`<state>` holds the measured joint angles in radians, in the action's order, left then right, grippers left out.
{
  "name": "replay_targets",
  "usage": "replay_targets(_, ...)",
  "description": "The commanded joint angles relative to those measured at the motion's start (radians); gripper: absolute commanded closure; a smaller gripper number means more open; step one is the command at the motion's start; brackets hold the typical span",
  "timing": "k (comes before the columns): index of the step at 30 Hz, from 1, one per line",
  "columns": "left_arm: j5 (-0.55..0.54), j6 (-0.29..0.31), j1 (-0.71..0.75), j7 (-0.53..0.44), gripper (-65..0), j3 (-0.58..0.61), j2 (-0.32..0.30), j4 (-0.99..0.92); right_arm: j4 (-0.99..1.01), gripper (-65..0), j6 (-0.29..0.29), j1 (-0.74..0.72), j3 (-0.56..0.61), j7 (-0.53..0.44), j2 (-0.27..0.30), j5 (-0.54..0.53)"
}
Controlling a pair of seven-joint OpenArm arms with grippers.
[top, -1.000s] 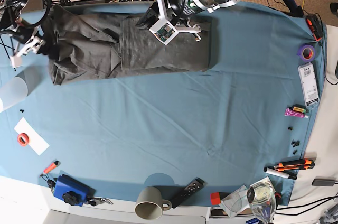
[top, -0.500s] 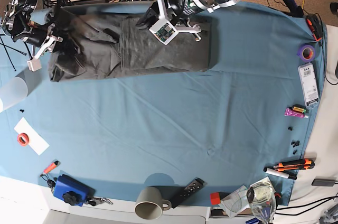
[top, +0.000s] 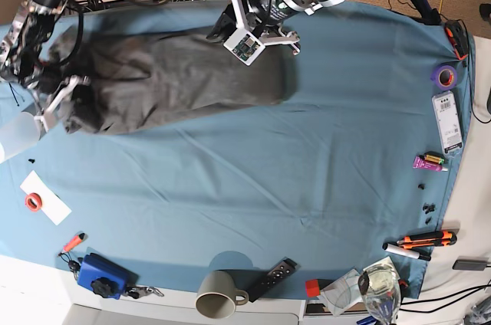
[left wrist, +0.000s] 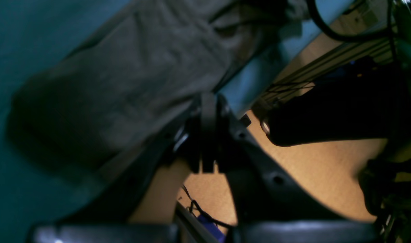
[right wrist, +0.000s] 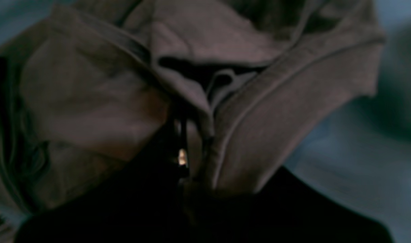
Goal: Fold the T-shirt properly
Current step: 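Lift the shirt end with the right gripper and fold it over toward the left gripper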
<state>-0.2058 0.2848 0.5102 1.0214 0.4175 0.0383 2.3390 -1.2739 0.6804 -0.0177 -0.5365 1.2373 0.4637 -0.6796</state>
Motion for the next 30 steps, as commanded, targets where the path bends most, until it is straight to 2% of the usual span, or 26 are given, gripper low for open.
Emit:
replay_targets(1, -0.014, 0.003, 0.006, -0.018, 0.0, 0.005, 0.008, 0.017, -0.002, 0.0, -0.028, -0.026, -0.008, 0.001, 0.028, 0.086)
replay_targets(5, -0.014, 0.004, 0.008, -0.016, 0.0, 0.005, 0.008, 0.017, -0.002, 0.0, -0.043, -0.086, -0.008, 0.005, 0.051, 0.118)
replay_targets(10, -0.015, 0.003, 0.016, 0.014, 0.0, 0.005, 0.003, 0.017, -0.035, 0.0, -0.045, -0.092, -0.009, 0.096, 0.067, 0.079)
replay_targets(13, -0.014, -0.018, 0.038, 0.023, 0.0, 0.005, -0.013, 0.017, -0.108, 0.0, -0.041, -0.070, -0.010, 0.159, 0.066, -0.044)
replay_targets(16, -0.015, -0.026, 0.061, 0.011, 0.0, 0.005, -0.024, 0.017, -0.227, 0.0, -0.042, -0.039, -0.010, 0.159, 0.065, -0.159)
replay_targets(20, -0.014, -0.026, 0.061, 0.018, 0.0, 0.005, -0.024, 0.017, -0.366, 0.0, -0.036, 0.004, -0.008, 0.159, 0.060, -0.170)
replay_targets(22, -0.014, -0.026, 0.061, 0.018, 0.0, 0.005, -0.024, 0.017, -0.398, 0.0, -0.018, 0.034, -0.008, 0.159, 0.060, -0.209)
replay_targets(24, -0.015, -0.026, 0.061, 0.018, 0.0, 0.005, -0.024, 0.017, -0.409, 0.0, 0.014, 0.064, -0.008, 0.159, 0.060, -0.303)
replay_targets(30, -0.034, -0.025, 0.061, 0.017, 0.0, 0.005, -0.024, 0.017, -0.409, 0.0, 0.018, 0.084, -0.007, 0.159, 0.024, -0.584)
